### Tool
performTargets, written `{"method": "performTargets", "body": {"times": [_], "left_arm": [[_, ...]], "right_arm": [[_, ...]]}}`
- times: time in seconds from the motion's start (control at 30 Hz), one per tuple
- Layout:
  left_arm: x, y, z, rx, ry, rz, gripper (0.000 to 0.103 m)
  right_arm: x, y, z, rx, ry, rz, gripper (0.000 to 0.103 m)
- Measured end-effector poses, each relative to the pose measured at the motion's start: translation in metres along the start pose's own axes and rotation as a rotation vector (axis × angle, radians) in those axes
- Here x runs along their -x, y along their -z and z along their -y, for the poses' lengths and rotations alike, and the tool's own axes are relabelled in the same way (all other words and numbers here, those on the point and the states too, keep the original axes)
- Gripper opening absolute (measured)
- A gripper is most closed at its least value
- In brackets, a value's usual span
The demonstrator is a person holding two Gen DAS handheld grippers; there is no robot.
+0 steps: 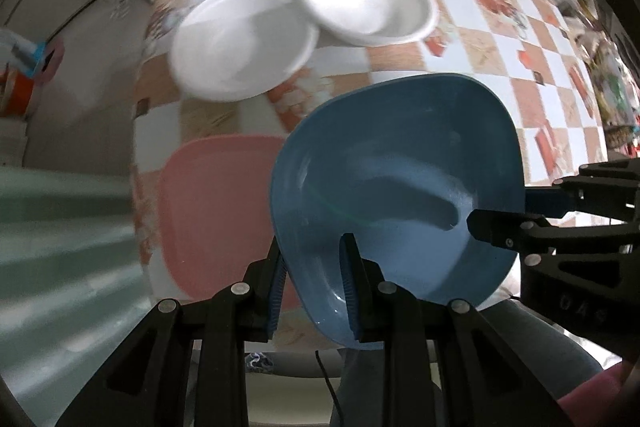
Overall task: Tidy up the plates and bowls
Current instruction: 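Carry the blue plate onto the pink plate and open both tools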
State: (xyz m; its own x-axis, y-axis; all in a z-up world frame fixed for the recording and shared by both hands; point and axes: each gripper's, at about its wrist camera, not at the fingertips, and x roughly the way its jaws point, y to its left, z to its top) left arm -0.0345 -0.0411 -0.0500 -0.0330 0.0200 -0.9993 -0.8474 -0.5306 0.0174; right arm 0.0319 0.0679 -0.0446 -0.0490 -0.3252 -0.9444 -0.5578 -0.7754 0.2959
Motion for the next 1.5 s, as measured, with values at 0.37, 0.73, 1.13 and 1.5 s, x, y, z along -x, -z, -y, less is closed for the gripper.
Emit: {"method": "performTargets", "body": {"times": [0.37, 0.73, 1.13, 1.5], "left_arm": [[-0.007, 0.008, -0.067, 0.078, -0.069, -0.035, 0.027], [-0.009, 0.003, -0.096, 0.123, -0.054, -0.009, 0.064], [0.010, -0.027, -0.042, -0.022, 0.130, 0.034, 0.077], [0.026, -0.074, -0.001, -0.002, 0.156, 0.077, 0.079]], "right_arm": [[-0.039, -0.024, -0.049, 0.024, -0.100, -0.053, 0.030], [-0.031, -0.022, -0.020, -0.118, -0.136, 0.003, 0.095], [-0.016, 0.024, 0.086, -0.475, -0.078, 0.015, 0.095], [0.010, -0.001, 0.116, -0.414, -0.023, 0.048, 0.095]]}}
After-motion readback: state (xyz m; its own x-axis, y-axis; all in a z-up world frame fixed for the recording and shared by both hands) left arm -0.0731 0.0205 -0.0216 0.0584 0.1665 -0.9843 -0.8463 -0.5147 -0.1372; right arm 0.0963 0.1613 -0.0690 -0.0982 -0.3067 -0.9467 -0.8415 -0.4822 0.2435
